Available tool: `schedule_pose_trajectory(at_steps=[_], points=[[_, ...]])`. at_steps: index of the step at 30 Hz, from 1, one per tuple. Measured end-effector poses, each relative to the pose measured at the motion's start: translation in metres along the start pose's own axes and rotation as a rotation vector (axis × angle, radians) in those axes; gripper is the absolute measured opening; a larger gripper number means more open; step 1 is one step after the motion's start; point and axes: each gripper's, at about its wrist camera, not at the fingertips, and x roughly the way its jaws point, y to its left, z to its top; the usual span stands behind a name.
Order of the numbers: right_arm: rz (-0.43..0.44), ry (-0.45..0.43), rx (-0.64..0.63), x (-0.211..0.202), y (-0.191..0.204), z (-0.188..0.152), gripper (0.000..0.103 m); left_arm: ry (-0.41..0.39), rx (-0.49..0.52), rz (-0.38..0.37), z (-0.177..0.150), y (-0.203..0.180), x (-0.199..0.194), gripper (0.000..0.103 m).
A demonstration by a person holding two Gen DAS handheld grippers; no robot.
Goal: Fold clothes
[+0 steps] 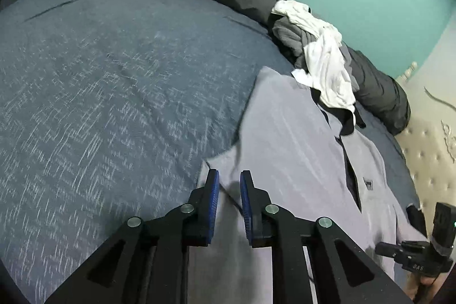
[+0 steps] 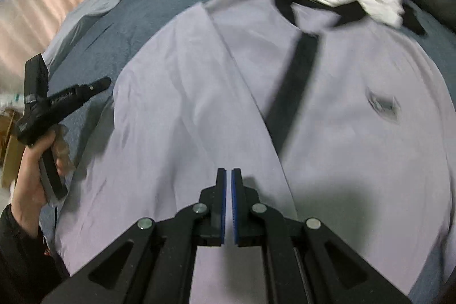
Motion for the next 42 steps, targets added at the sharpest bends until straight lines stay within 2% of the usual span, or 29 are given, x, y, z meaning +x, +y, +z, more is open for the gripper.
schedule_pose_trajectory(at_steps=[9,12,16,20,24,26,28,29,35,39,42], points=[[-0.054,-0.001,0.139,-0.042,-0.034,-0.075,0.003,0.022,0.019,-0.008,-0.023,-0.014,-0.031,0.019],[-0.063,0.028,0.160,-0.042,-0.041,-0.095,0.003,0.019,0.035,-0.014,-0.031,-0.023,-0.041,0.020],[-0.060,0.051,0.207,-0.036,-0.049,-0.117,0.003,0.022,0.056,-0.026,-0.046,-0.034,-0.057,0.027],[-0.047,-0.034,0.257,-0.064,-0.057,-0.120,0.003,0.031,0.076,-0.021,-0.061,-0.035,-0.072,0.031],[-0.106,-0.109,0.376,-0.106,-0.101,-0.141,0.003,0.045,0.068,-0.005,-0.072,-0.027,-0.077,0.035],[-0.137,-0.145,0.437,-0.128,-0.124,-0.152,0.009,0.059,0.067,0.005,-0.079,-0.022,-0.075,0.036],[-0.169,-0.182,0.499,-0.149,-0.147,-0.163,0.033,0.078,0.067,0.017,-0.086,-0.017,-0.072,0.036],[-0.184,-0.200,0.530,-0.160,-0.158,-0.169,0.036,0.086,0.063,0.020,-0.088,-0.014,-0.070,0.036],[-0.299,-0.307,0.766,-0.221,-0.234,-0.222,0.037,0.066,0.054,0.037,-0.088,-0.006,-0.073,0.036],[-0.369,-0.394,0.902,-0.264,-0.275,-0.262,0.046,0.071,0.041,0.040,-0.087,-0.005,-0.068,0.036],[-0.407,-0.447,0.979,-0.288,-0.302,-0.282,0.048,0.068,0.058,0.044,-0.085,-0.010,-0.065,0.036]])
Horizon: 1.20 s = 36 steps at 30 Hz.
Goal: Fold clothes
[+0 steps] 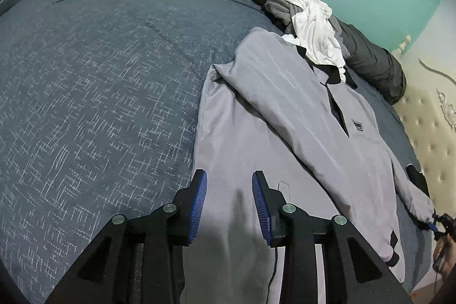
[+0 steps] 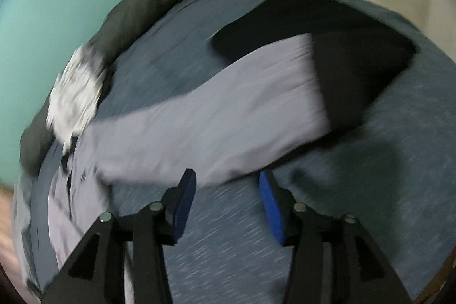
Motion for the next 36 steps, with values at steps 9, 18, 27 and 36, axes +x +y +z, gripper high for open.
schedule_pose_trajectory(at_steps=[9,18,27,36], points=[[-0.030,-0.070,0.067,-0.006,-0.036,0.024,0.053,-0.004,0.028,0.003,0.005,-0.015,0.009,0.036],[0.000,-0.097,0.086,-0.001,-0.053,0.039,0.059,0.000,0.044,0.005,0.006,-0.024,0.013,0.037],[0.060,-0.162,-0.056,-0.025,0.003,0.047,0.010,-0.005,0.034,0.001,0.007,-0.018,0.009,0.037],[0.182,-0.221,-0.254,-0.064,0.098,0.060,0.008,-0.019,0.009,-0.014,0.006,-0.006,-0.006,0.037]])
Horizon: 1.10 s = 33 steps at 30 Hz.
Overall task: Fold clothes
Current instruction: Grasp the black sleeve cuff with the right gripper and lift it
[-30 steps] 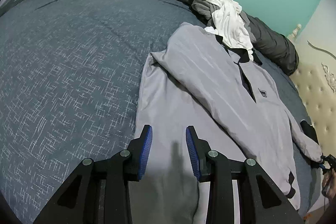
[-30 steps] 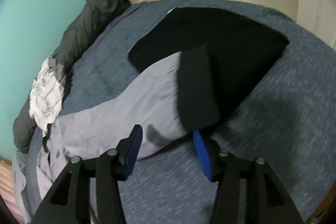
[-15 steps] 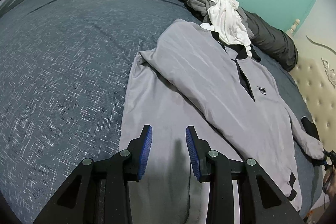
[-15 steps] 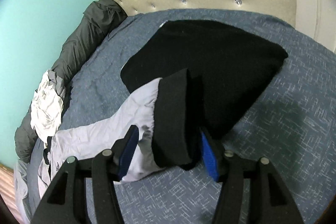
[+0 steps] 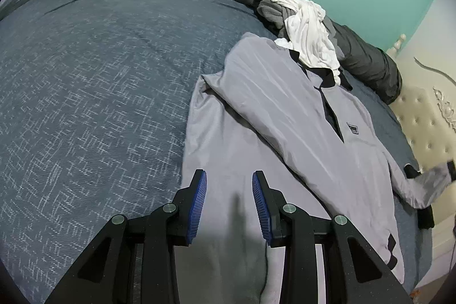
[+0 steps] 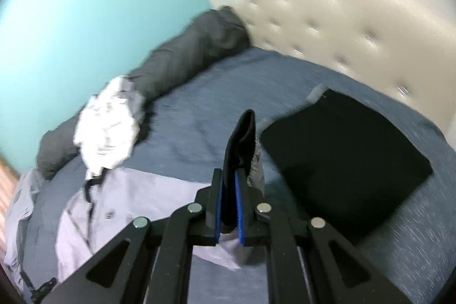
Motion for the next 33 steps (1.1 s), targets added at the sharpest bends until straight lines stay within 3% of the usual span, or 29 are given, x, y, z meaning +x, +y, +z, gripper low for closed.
schedule_pose_trajectory(at_steps=[5,10,17,21,24,29,33], points=[[0.151,-0.006,-0.105,-0.001,0.099,0.016,0.008,-0.009,-0.007,-0.006,-0.001,0.009,-0.010,0.037],[0.348,0.034,-0.237,0.009,0.224,-0.001,0.007,-0.021,-0.014,-0.010,-0.003,0.019,-0.020,0.037],[0.623,0.172,-0.425,0.005,0.386,-0.075,0.007,-0.040,-0.044,-0.015,-0.003,0.039,-0.036,0.037],[0.733,0.290,-0.525,0.005,0.457,-0.150,0.007,-0.050,-0.066,-0.015,-0.003,0.051,-0.044,0.037],[0.760,0.370,-0.573,0.014,0.486,-0.196,0.007,-0.053,-0.081,-0.017,-0.004,0.058,-0.048,0.037],[0.721,0.492,-0.628,0.040,0.499,-0.270,0.007,-0.061,-0.087,-0.017,-0.005,0.064,-0.054,0.037],[0.700,0.529,-0.626,0.047,0.494,-0.290,0.007,-0.060,-0.089,-0.020,-0.004,0.065,-0.054,0.037]])
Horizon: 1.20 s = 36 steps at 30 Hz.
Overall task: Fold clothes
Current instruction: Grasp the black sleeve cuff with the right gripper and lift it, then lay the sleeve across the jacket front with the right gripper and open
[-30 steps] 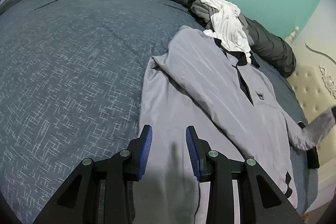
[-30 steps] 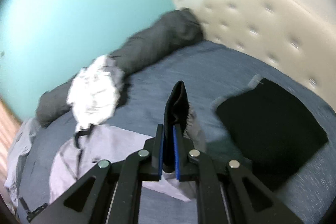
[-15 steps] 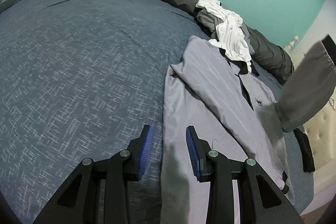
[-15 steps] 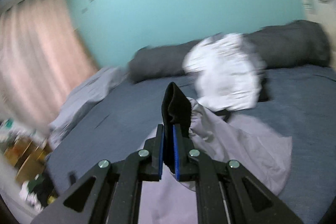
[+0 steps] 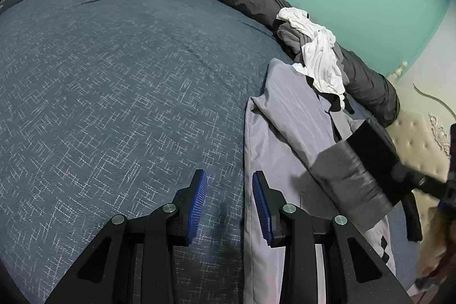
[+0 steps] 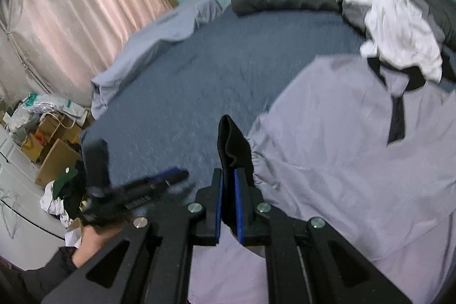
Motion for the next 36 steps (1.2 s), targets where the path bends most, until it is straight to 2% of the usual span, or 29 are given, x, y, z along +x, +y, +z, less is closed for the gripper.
schedule_pose_trajectory(at_steps=[5,9,12,15,19,24,28,31,36], points=[[-0.010,0.002,0.013,-0.003,-0.014,-0.007,0.013,-0.001,0.017,-0.008,0.001,-0.005,0.001,0.037],[-0.018,0.004,0.024,-0.005,-0.025,-0.012,0.039,-0.001,0.046,-0.018,0.001,-0.013,0.001,0.037],[-0.024,0.006,0.032,-0.007,-0.033,-0.016,0.041,0.005,0.071,-0.038,-0.001,-0.021,0.002,0.037],[-0.115,-0.013,0.077,-0.026,-0.066,-0.020,0.041,0.039,0.107,-0.059,-0.007,-0.032,0.009,0.037],[-0.288,-0.029,0.103,-0.060,-0.115,-0.034,0.041,0.068,0.178,-0.075,-0.014,-0.055,0.017,0.037],[-0.508,-0.055,0.221,-0.108,-0.197,-0.066,0.041,0.091,0.236,-0.088,-0.018,-0.082,0.029,0.037],[-0.628,-0.022,0.276,-0.123,-0.244,-0.082,0.041,0.109,0.262,-0.089,-0.021,-0.099,0.042,0.037],[-0.666,0.022,0.264,-0.116,-0.266,-0.086,0.041,0.123,0.280,-0.087,-0.023,-0.111,0.051,0.037],[-0.681,0.095,0.221,-0.092,-0.286,-0.089,0.041,0.141,0.298,-0.085,-0.024,-0.126,0.067,0.037]])
